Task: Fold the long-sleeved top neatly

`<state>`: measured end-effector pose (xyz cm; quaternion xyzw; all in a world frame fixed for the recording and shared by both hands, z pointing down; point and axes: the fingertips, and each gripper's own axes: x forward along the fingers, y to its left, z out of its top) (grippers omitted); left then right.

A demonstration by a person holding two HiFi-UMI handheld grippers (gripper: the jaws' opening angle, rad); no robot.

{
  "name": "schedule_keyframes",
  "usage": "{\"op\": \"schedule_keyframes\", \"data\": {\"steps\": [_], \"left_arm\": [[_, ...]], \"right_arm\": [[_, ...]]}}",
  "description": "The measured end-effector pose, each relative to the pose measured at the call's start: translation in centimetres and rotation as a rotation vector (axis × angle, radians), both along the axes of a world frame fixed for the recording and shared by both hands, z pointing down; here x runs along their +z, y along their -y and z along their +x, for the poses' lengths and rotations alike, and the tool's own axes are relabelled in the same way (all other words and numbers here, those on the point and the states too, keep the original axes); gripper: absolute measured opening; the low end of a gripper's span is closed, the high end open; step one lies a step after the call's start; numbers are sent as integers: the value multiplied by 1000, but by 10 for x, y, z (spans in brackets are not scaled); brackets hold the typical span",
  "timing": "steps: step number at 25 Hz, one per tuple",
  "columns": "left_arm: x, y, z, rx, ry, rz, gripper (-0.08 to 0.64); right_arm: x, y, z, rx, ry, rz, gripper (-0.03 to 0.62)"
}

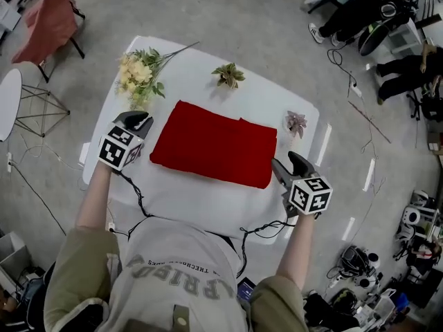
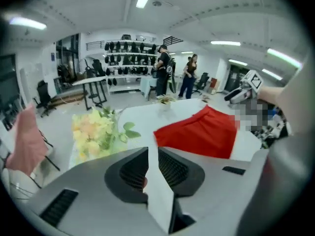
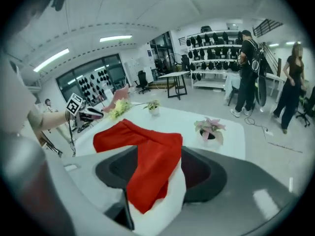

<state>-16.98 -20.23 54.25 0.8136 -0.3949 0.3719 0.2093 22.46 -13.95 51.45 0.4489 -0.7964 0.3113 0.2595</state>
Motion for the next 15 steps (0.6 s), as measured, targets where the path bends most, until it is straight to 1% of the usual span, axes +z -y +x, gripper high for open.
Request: {"op": "schedule_keyframes", "data": {"steps": [1,2,3,4,6,8,9,10,11,12,15], "left_arm": [[1,-23,3,44,-43,-37,63],[6,-45,7,87,-65,-67,140],[14,-66,12,126,-64,-90,237],[24,-84,16,162,-43,-109,299],[47,-113,26,223,22,-141,328],[64,-127,35,253,86,-148,331],[69,-128,38,259,122,-139,330],[71,-127,39,261,157,-119,303],[71,-124,38,265,190,-92,225],[69,-122,36,274,217,-64,167],[59,-119,27,319,268,-4,107]], "right_arm": [[0,-18,-4,-16,23,-17,264],[5,-36,-9,-40,36,-44,265],[14,-53,-15,-71,38,-79,287],[26,-70,-21,-105,28,-120,397],[55,-92,-30,-161,-33,-184,402],[80,-99,-33,-187,-134,-203,400],[89,-99,-33,-190,-180,-205,398],[95,-99,-33,-192,-219,-206,392],[99,-100,-32,-197,-252,-207,363],[101,-101,-31,-205,-282,-203,284],[92,-106,-29,-215,-331,-161,172]]}}
